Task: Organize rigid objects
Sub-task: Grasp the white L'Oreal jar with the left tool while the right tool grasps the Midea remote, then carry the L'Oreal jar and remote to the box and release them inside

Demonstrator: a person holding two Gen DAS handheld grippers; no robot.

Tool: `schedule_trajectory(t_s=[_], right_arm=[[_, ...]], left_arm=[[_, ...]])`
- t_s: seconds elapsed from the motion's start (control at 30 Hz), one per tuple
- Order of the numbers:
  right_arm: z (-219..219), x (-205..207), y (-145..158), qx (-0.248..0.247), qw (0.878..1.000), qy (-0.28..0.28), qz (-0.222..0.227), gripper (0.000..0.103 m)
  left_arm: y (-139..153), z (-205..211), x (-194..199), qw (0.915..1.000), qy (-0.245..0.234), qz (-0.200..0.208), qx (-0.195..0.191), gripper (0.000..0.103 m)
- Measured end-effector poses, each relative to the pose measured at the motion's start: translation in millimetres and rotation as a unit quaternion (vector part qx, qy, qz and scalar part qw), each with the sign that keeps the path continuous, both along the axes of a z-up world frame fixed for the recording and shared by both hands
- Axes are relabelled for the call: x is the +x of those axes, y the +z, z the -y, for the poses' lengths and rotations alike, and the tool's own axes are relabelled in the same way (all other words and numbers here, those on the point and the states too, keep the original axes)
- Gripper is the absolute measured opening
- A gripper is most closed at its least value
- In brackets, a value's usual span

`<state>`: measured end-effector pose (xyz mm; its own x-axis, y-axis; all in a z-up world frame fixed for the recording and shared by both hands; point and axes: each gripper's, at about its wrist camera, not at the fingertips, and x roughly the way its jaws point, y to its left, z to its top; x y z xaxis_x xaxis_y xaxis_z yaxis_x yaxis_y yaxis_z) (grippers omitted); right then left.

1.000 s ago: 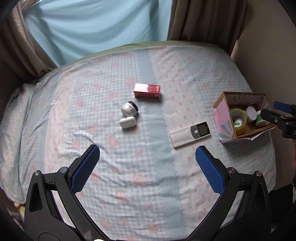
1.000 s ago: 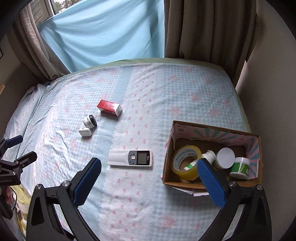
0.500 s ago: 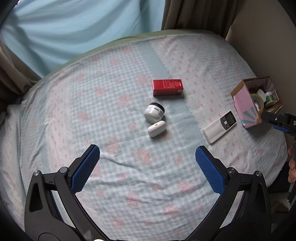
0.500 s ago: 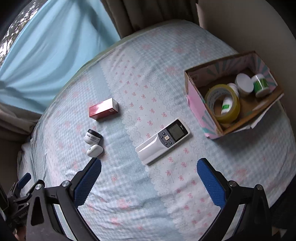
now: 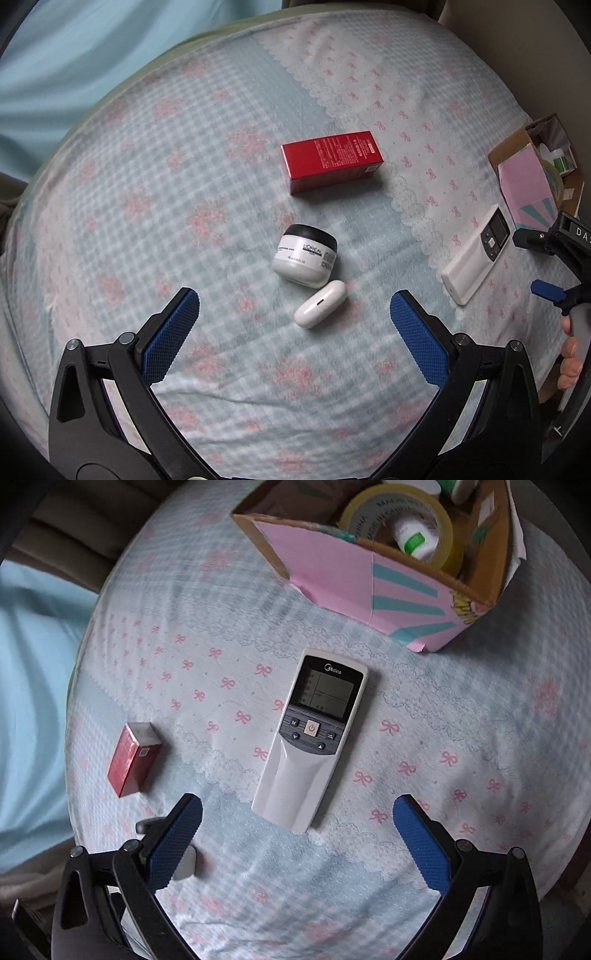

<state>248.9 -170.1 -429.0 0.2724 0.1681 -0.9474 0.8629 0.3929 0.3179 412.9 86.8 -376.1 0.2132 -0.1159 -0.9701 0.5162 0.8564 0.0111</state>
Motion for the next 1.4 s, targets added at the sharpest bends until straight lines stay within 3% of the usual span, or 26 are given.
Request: schedule_trajectory(t_s=[0.17,0.3,0.43,0.6,0.8,0.9,0.97,1.2,1.4], right_arm=[[4,14,-35,0.025,0.998,-0.045,-0.032,0.103],[8,17,-53,0.041,0.994,-0.09,-0.049,0.103],[9,22,-67,0.055,0.989,-0.121,-0.068,0.089],[10,27,-76,0.056,0.984,-0.142,-0.091,0.08],[17,26,-87,0.061,0.979,-0.164,-0.105,0.076],[22,20,-92,0.06,0.976,-0.178,-0.11,0.06],[24,19,-90,0.057,0.977,-0.175,-0.109,0.054],[25,12,-89,0.057,0.98,-0.168,-0.094,0.054],[28,0,-82,0.072,0.98,-0.169,-0.074,0.053]], left_arm=[[-48,12,26,0.999,-0.02,-0.032,0.024,0.102],[-66,19,37,0.9981,-0.034,-0.043,0.029,0.1],[-80,26,43,0.9973,-0.042,-0.052,0.031,0.098],[-96,33,40,0.9959,-0.054,-0.063,0.037,0.088],[-103,36,41,0.9959,-0.056,-0.066,0.029,0.085],[-107,41,45,0.9943,-0.065,-0.085,0.009,0.057],[-112,43,49,0.9935,-0.072,-0.088,0.004,0.056],[-110,49,42,0.9935,-0.079,-0.083,0.005,0.055],[-97,30,42,0.9954,-0.067,-0.068,-0.003,0.055]])
